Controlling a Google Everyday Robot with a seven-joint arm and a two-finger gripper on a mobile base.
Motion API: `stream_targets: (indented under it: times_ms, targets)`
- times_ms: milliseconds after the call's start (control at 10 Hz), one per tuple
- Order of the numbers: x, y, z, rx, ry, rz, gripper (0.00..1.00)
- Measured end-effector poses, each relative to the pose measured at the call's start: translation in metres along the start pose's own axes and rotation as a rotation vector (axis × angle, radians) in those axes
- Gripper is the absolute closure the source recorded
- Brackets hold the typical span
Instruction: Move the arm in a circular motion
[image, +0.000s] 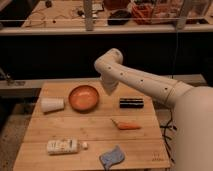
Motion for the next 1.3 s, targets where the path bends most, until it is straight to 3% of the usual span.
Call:
stream_targets:
  times_ms: [300, 800, 1100, 1300]
  targets:
    - [0.006, 0.010, 0.001, 0.003, -0.004, 0.030, 0.98]
    - [0.040, 0.067, -0.007, 0.002, -0.004, 0.108, 0.98]
    - [0.041, 0.073, -0.011, 0.004, -0.013, 0.132, 0.98]
    - [0.057, 0.094, -0.013, 0.004, -0.016, 0.152, 0.98]
